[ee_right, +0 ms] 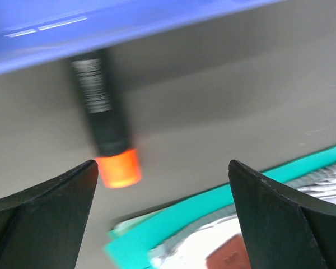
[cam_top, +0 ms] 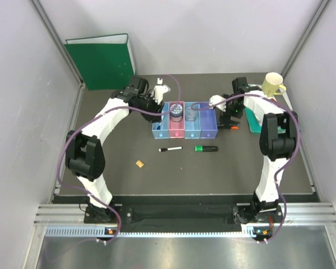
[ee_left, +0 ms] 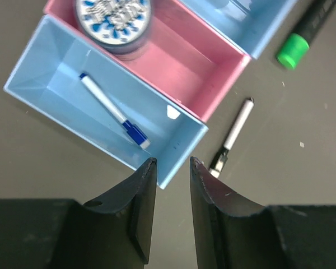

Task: Sort the stationery into containers
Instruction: Pick up the pen from the center of the board.

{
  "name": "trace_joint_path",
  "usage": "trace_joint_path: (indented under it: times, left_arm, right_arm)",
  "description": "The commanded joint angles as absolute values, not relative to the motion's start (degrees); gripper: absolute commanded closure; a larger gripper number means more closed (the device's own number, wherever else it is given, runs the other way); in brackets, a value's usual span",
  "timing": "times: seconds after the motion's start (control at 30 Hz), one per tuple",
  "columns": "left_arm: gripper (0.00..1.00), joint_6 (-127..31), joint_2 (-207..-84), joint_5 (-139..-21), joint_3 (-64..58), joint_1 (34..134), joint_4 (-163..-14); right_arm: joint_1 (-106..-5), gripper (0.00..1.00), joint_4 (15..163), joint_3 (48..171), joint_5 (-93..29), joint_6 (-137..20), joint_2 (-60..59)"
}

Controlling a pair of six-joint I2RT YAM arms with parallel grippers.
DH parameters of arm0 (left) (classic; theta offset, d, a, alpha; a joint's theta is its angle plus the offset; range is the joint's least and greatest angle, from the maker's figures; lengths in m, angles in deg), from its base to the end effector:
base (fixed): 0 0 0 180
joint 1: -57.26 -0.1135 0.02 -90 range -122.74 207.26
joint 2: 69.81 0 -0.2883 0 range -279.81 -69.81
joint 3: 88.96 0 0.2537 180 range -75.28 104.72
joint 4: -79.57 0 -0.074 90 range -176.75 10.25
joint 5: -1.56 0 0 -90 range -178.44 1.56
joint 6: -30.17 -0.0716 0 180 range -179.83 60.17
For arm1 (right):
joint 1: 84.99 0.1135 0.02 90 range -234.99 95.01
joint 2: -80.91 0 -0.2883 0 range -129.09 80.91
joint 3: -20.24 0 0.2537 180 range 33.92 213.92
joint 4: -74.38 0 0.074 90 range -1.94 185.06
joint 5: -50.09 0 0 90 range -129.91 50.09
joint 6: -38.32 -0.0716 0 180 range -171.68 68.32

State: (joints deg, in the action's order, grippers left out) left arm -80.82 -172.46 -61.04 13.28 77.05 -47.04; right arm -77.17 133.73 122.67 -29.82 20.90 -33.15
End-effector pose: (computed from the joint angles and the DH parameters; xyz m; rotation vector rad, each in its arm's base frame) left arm 0.3822 -0.1726 0.2820 1.0350 2.2251 -0.5879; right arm 0.4274 0.0714 0.1890 -1.8179 2.0877 -0.0420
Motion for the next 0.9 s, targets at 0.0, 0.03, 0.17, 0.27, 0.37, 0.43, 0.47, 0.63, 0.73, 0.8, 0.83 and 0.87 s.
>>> trace_joint_path:
  times: [0.0, 0.03, 0.17, 0.27, 0.37, 0.43, 0.47, 0.63, 0.73, 0.8, 0.83, 0.87]
  left_arm:
    - [0.64, -95.5, -167.55, -60.4, 10.52, 79.49, -41.48]
    - [0.64, -96.3, -167.28, -61.53, 9.81, 79.93, -41.48]
    - [0.64, -99.2, -165.97, -62.25, 7.87, 80.73, -40.78]
    - [0.64, -100.08, -165.79, -62.69, 8.13, 80.73, -39.55]
    - [0.64, -100.52, -165.7, -62.78, 8.48, 80.73, -39.11]
    - [0.64, -100.52, -165.61, -62.51, 8.4, 80.73, -39.28]
    - [0.64, -100.09, -165.52, -62.43, 8.31, 80.73, -39.46]
    - [0.66, -100.78, -165.26, -62.6, 5.76, 81.69, -40.16]
    - [0.66, -101.67, -164.91, -62.69, 4.27, 82.48, -41.3]
    - [0.66, -101.32, -164.99, -62.69, 4.18, 82.92, -41.66]
    - [0.66, -100.53, -165.17, -62.6, 4.18, 83.01, -41.75]
    - [0.66, -100.09, -165.35, -62.43, 4.44, 83.1, -41.92]
  right_arm:
    - [-78.66, 0.02, 135.78, 131.46, -28.4, 21.62, -38.43]
    - [-78.83, 0.04, 136.31, 132.61, -28.05, 21.88, -39.14]
    - [-78.92, 0.06, 142.81, 136.22, -26.12, 24.25, -41.17]
    - [-78.92, 0.06, 144.58, 134.03, -25.76, 26.53, -39.59]
    - [-79.1, 0.05, 143.7, 131.04, -26.2, 27.33, -37.22]
    - [-79.53, 0.05, 143.61, 130.51, -26.2, 27.51, -36.08]
    - [-79.62, 0.05, 143.7, 130.51, -26.11, 26.99, -35.81]
    - [-79.8, 0.06, 145.46, 132.44, -24.01, 25.05, -33.71]
    - [-79.63, 0.06, 144.85, 130.96, -22.77, 25.49, -31.68]
    - [-79.36, 0.06, 144.32, 129.37, -22.51, 25.58, -30.63]
    - [-79.27, 0.06, 144.05, 128.93, -22.6, 25.66, -30.62]
    - [-79.1, 0.07, 143.88, 128.15, -22.6, 25.66, -30.62]
